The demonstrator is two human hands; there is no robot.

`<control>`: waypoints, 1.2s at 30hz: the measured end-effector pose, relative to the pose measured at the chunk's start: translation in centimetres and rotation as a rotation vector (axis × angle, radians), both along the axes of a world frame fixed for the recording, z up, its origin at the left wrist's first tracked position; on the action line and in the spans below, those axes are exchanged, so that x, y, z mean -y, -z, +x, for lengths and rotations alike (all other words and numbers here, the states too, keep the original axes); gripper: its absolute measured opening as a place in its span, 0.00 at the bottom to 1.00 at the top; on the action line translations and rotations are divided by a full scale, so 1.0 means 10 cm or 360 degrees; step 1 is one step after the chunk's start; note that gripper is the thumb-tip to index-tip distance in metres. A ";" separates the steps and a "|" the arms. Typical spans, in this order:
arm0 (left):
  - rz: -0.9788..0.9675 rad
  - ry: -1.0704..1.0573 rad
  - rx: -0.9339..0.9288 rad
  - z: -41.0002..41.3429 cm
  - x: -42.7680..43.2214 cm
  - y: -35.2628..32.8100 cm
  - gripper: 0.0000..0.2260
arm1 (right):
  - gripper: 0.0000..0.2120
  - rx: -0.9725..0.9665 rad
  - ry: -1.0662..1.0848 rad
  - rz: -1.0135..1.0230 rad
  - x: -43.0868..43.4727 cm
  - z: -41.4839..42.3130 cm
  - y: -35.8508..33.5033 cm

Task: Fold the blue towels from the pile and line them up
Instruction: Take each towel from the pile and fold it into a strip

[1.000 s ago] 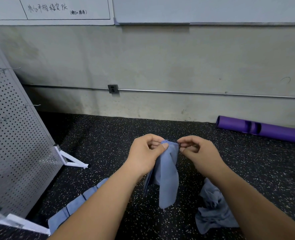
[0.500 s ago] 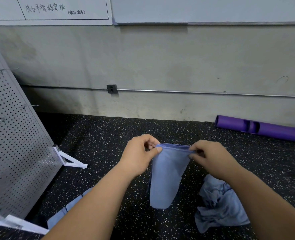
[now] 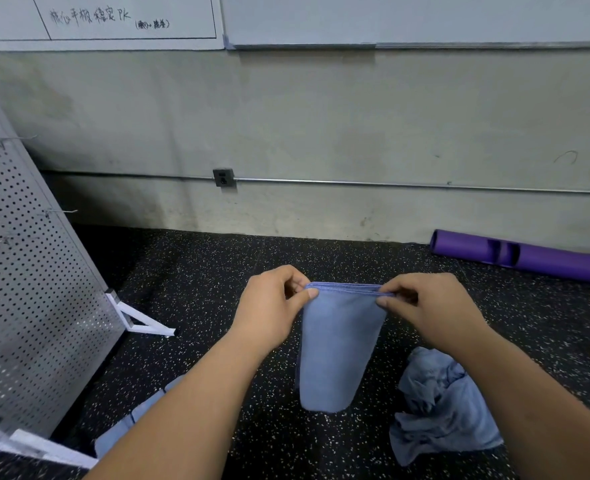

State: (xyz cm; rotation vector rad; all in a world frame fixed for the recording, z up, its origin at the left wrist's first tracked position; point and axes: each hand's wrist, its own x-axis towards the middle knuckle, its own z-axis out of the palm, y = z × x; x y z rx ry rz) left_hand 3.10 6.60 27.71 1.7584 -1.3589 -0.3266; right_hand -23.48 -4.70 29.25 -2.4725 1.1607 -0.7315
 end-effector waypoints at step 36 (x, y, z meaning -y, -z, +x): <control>-0.0052 -0.0028 0.0073 -0.01 -0.01 0.02 0.07 | 0.12 0.0164 -0.0007 0.0290 -0.06 0.09 -0.01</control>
